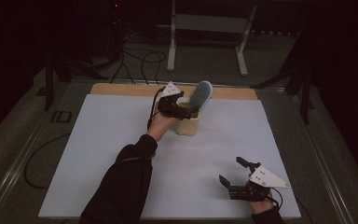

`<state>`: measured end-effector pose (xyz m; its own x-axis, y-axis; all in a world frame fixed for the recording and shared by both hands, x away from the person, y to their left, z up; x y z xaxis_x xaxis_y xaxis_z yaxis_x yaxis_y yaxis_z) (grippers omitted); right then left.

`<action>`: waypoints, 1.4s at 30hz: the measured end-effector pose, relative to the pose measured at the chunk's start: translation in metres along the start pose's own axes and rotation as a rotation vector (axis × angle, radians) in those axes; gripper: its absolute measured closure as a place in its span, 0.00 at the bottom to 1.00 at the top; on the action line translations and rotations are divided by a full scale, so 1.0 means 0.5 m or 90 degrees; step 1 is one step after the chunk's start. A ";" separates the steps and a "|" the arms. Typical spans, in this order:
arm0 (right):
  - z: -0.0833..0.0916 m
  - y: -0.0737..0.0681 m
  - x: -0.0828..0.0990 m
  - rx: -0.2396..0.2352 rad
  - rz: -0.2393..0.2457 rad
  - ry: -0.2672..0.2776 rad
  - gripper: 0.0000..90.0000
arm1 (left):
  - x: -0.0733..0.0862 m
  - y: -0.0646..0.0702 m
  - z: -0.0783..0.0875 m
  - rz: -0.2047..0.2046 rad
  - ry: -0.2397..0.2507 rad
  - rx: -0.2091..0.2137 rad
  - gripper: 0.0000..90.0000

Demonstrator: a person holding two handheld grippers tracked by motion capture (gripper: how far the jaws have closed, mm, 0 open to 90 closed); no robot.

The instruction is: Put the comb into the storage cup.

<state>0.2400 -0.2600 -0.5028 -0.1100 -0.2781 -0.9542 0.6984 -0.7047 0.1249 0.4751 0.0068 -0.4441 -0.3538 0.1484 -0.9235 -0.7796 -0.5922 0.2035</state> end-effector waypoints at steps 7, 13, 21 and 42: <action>0.000 0.001 0.001 0.003 0.000 -0.001 0.10 | -0.002 0.010 0.003 -0.015 -0.029 0.021 0.00; -0.002 0.002 0.002 0.006 0.001 -0.007 0.10 | -0.010 0.010 0.013 -0.006 -0.044 0.046 0.00; 0.000 0.002 0.002 0.008 0.000 -0.007 0.10 | -0.014 0.011 0.027 -0.011 -0.061 0.066 0.00; -0.003 0.002 0.000 0.010 0.003 -0.009 0.10 | -0.016 0.014 0.099 -0.040 -0.104 0.081 0.00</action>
<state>0.2415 -0.2597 -0.5033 -0.1176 -0.2903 -0.9497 0.6881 -0.7133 0.1329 0.4469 0.0409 -0.4192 -0.3730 0.3139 -0.8731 -0.8580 -0.4750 0.1957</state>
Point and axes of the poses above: each handheld gripper's, and its own axes: z roughly backward along the jaws, x roughly out of its underside, y roughly to its right, the point moved 2 cm from there along -z, roughly forward along the jaws, and after that the axes turned 5 degrees about z, right-handed, at the moved point
